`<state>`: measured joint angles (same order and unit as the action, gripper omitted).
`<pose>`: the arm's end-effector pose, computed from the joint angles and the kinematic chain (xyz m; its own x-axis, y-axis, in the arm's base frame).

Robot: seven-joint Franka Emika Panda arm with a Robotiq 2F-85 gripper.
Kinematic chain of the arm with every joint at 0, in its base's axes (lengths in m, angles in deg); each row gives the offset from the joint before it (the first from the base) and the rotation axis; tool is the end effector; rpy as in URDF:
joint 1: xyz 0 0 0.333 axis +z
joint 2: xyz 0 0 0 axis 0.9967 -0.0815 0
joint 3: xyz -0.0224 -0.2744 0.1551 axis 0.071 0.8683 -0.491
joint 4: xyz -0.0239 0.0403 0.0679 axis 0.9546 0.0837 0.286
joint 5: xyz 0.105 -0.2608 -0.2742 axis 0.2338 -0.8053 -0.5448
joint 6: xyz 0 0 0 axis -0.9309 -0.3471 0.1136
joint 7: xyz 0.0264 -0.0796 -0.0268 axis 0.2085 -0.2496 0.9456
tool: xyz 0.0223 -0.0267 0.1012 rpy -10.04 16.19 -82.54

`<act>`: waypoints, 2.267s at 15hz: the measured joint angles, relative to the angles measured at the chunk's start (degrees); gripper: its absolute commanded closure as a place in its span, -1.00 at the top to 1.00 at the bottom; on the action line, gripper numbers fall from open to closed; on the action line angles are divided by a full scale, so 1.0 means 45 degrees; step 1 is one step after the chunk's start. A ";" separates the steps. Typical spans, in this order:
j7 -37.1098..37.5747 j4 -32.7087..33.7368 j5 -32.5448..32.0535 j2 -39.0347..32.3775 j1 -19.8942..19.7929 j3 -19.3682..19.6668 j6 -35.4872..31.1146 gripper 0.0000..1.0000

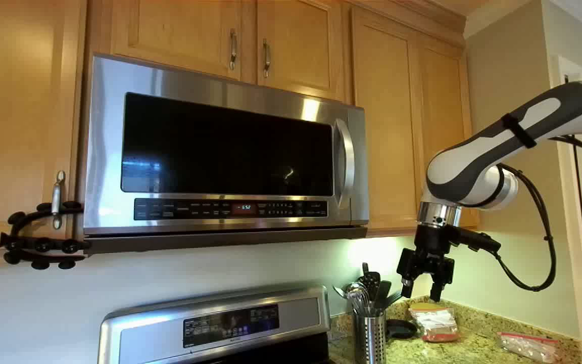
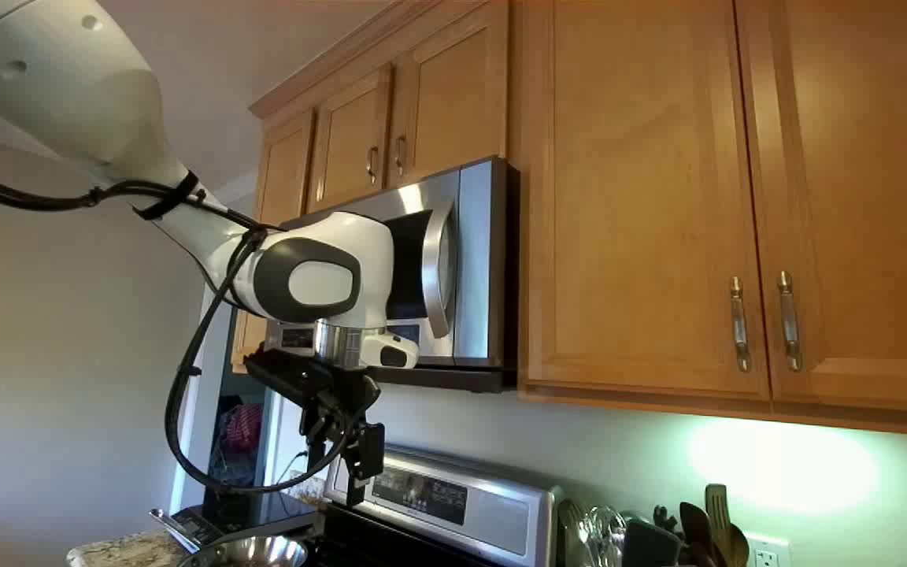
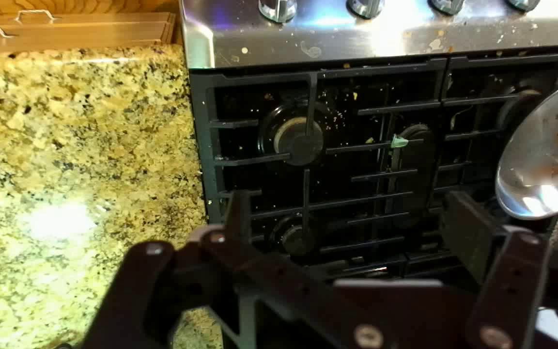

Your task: Open the microwave

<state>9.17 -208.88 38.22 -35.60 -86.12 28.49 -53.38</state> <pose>0.4177 -0.0707 0.4516 0.9550 -0.2561 0.1496 -0.2197 -0.9497 -0.2232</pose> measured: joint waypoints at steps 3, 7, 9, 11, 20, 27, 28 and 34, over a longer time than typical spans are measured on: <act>0.0000 0.0000 0.0000 0.0000 0.0000 0.0002 0.0000 1.00; 0.0000 0.0000 0.0000 0.0000 0.0000 0.0002 0.0000 1.00; 0.0000 0.0000 0.0000 -0.0001 -0.0015 -0.0021 0.0000 1.00; 0.0001 0.0027 -0.0036 -0.0001 -0.0044 -0.0100 0.0006 1.00; 0.0879 0.2267 -0.2984 -0.0003 -0.0747 -0.1478 0.0341 1.00; 0.0947 0.3987 -0.3856 -0.0080 -0.0801 -0.1858 0.0346 1.00; 0.0947 0.3961 -0.3856 -0.0083 -0.0801 -0.1858 0.0346 1.00; 0.0947 0.3935 -0.3856 -0.0089 -0.0801 -0.1856 0.0328 1.00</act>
<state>13.43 -191.17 20.86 -36.00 -89.72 20.14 -51.90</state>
